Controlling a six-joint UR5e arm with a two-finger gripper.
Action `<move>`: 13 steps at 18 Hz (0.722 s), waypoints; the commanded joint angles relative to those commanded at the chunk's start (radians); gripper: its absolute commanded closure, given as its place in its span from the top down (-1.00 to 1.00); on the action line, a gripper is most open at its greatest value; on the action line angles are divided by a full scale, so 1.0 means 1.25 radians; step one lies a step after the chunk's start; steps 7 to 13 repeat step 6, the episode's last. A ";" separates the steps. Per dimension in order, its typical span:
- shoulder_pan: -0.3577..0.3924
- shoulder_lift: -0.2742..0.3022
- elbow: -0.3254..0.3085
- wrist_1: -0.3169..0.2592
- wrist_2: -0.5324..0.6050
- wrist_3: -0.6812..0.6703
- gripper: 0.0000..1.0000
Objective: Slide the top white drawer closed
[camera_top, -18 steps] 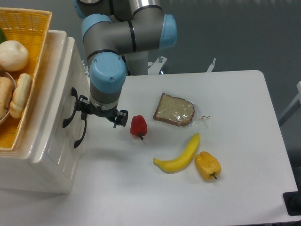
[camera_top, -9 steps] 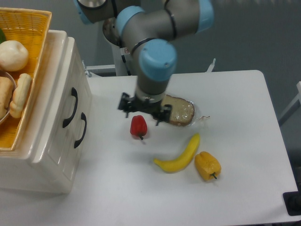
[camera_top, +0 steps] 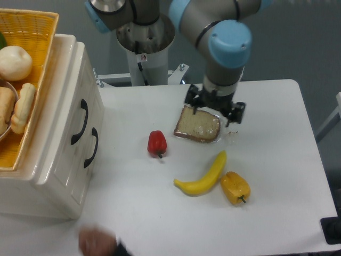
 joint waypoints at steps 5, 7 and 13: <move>0.080 0.036 -0.005 -0.002 0.004 0.126 1.00; 0.091 0.041 -0.007 -0.006 0.002 0.138 1.00; 0.091 0.041 -0.007 -0.006 0.002 0.138 1.00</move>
